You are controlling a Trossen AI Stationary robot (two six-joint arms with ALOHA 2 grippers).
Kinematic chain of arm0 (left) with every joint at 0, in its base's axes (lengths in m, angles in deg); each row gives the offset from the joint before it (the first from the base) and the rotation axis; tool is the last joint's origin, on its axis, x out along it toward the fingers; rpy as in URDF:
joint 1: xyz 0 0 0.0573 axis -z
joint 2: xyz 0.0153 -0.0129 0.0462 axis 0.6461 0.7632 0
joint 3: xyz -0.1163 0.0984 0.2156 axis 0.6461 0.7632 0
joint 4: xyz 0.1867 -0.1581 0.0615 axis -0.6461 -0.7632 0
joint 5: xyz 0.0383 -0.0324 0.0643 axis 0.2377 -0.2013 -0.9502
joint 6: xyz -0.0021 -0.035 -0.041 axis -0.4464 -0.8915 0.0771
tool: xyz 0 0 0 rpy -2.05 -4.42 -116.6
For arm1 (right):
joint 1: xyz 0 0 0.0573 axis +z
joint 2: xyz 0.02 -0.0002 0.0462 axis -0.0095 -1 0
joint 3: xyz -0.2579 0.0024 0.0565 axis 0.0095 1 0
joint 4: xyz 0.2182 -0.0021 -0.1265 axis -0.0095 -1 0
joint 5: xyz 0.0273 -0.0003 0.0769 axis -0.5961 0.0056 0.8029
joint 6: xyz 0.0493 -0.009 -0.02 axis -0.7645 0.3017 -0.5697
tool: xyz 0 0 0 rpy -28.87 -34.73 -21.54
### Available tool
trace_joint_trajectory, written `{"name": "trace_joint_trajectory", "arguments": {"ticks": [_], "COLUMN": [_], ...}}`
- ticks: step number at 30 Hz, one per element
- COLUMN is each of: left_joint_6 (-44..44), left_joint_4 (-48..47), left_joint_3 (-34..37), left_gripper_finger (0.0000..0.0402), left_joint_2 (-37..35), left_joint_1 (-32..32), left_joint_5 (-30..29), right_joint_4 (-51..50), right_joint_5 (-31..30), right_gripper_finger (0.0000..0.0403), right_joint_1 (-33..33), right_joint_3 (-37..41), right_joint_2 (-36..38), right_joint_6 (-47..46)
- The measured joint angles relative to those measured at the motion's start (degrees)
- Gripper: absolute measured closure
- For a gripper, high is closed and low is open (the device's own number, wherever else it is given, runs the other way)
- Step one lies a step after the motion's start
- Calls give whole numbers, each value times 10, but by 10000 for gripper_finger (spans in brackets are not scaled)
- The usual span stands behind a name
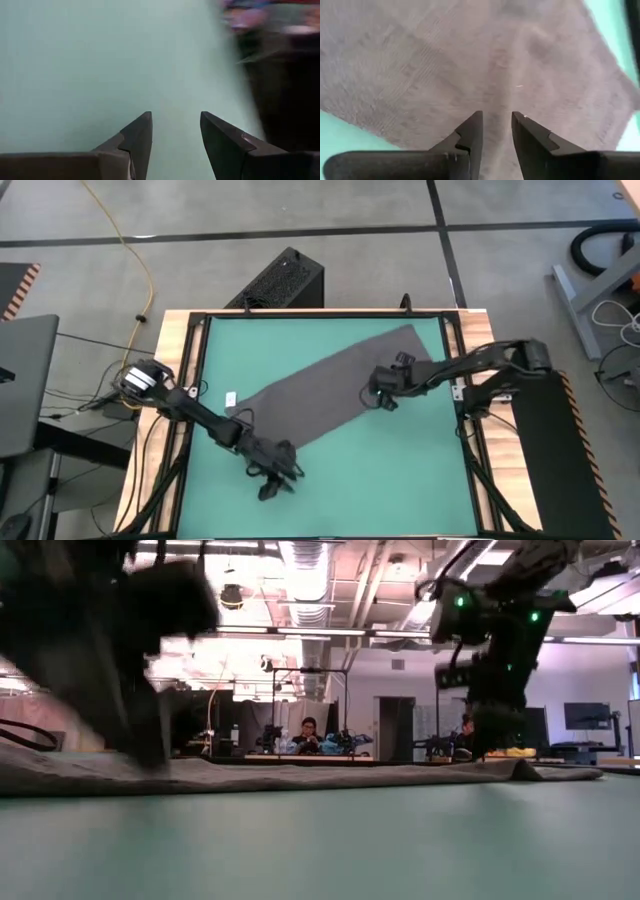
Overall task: Roll towel
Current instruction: Roll the gray towel
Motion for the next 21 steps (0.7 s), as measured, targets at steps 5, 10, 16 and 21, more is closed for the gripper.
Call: {"name": "trace_joint_trajectory", "arguments": {"ticks": [5,10,16,21], "left_joint_6": [98,150,88,32], "left_joint_4": [-158,-484,-630,-599], "left_joint_3": [-86,-155,-131,-72], "left_gripper_finger": [246,246,246,246], "left_joint_2": [-94,-186,-182,-125], "left_joint_1": [-2,13,38,50], "left_joint_5": [-19,-213,-244,-230], "right_joint_4": [21,142,326,466], "right_joint_5": [32,116,54,-9], "right_gripper_finger": [276,276,276,276], "right_joint_1": [-1,60,178,212], "right_joint_3": [0,-1,-2,-2], "right_joint_2": [90,121,30,-96], "right_joint_6": [-25,-74,-76,-81]}}
